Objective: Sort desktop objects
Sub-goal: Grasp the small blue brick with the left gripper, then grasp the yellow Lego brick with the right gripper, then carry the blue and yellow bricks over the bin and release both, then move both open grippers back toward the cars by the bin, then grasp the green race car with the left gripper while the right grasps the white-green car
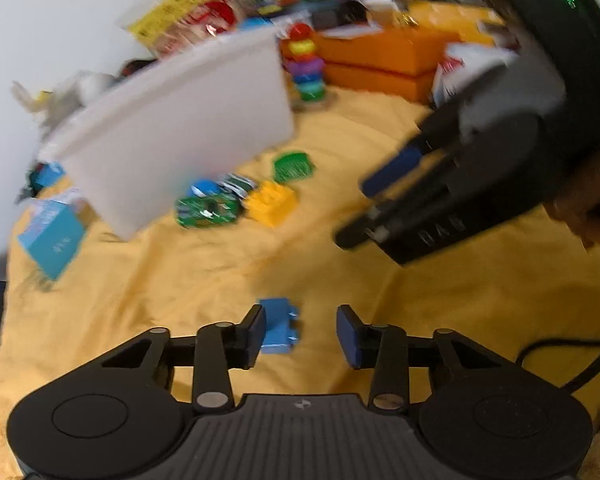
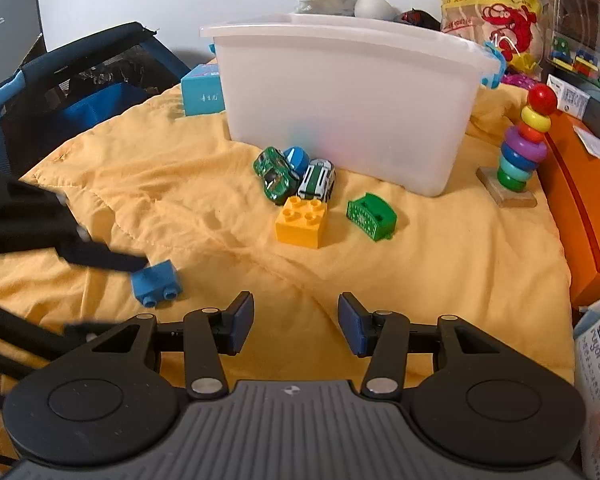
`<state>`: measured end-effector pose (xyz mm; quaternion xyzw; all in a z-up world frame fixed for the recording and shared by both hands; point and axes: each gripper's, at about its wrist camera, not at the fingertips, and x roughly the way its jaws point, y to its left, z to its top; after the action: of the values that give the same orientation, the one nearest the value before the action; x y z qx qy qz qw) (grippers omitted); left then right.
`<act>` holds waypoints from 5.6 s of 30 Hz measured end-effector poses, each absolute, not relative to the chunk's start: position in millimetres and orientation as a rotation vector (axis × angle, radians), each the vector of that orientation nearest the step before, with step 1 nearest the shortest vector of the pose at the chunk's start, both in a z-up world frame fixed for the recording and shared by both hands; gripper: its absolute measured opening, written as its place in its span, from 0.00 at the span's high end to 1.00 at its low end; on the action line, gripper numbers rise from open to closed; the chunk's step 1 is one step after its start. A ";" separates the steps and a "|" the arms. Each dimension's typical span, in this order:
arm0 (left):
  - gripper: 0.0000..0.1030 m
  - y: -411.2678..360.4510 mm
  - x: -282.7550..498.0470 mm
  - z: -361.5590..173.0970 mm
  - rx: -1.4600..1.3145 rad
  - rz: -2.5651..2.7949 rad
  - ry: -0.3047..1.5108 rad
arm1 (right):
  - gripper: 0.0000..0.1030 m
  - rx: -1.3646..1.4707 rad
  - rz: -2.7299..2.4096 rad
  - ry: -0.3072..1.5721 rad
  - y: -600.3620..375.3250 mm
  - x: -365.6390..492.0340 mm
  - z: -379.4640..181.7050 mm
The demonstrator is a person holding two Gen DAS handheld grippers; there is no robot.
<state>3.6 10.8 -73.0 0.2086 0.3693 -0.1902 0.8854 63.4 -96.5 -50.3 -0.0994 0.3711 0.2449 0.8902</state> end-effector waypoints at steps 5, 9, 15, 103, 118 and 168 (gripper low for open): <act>0.63 25.2 24.0 -76.2 0.361 -0.358 0.820 | 0.52 -0.222 0.504 0.729 -82.2 77.2 -42.1; 0.65 35.4 31.4 -77.3 0.275 -0.361 0.840 | 0.52 -0.241 0.472 0.703 -64.8 98.2 -41.1; 0.65 35.1 28.2 -78.2 0.266 -0.351 0.839 | 0.64 -0.222 0.450 0.783 -53.7 122.9 -62.7; 0.26 46.0 83.5 19.3 0.068 -0.172 0.592 | 0.35 -0.173 0.430 0.516 -127.5 114.8 31.2; 0.30 41.4 66.0 -68.2 0.022 -0.177 0.898 | 0.44 -0.245 0.494 0.698 -104.9 126.3 -37.6; 0.50 46.6 41.2 -70.1 0.121 -0.309 1.074 | 0.66 -0.274 0.589 0.798 -111.7 38.0 -46.0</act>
<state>41.2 46.6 -70.1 0.0575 0.5091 -0.1465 0.8462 38.0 -111.7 -46.0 -0.1309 0.3818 0.2818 0.8705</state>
